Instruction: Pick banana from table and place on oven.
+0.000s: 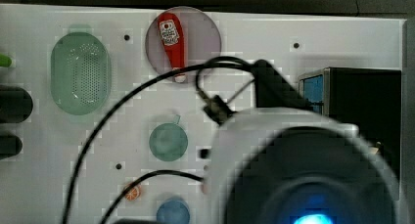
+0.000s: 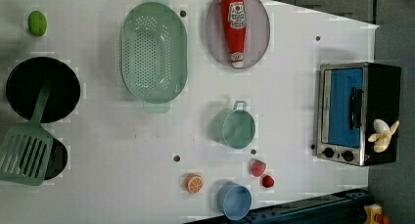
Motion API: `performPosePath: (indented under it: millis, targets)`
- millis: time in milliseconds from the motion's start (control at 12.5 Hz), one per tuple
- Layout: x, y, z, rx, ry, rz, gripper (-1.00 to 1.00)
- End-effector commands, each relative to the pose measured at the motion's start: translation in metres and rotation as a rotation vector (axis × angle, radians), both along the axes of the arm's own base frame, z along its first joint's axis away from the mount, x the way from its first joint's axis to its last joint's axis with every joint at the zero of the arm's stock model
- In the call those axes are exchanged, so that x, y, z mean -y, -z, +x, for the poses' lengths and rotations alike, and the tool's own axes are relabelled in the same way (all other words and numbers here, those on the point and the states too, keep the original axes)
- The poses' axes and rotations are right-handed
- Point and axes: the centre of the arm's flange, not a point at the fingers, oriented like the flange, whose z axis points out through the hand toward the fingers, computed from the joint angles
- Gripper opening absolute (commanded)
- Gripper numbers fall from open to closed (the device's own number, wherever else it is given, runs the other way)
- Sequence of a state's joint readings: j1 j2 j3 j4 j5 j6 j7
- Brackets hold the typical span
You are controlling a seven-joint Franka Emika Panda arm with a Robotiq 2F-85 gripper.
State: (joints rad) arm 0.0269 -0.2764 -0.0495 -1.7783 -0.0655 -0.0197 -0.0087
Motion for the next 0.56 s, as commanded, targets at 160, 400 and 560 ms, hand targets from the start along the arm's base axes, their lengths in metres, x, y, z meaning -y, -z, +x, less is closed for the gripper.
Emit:
performPosePath:
  millis: [160,400,560]
  targets:
    - [-0.0067,0.0233,-0.0049,-0.056,0.101,0.019,1.0]
    - [-0.0068,0.0279,-0.004,-0.066,0.101,0.018,1.0]
    - [-0.0068,0.0296,-0.0028,-0.07,0.101,0.018,1.0]
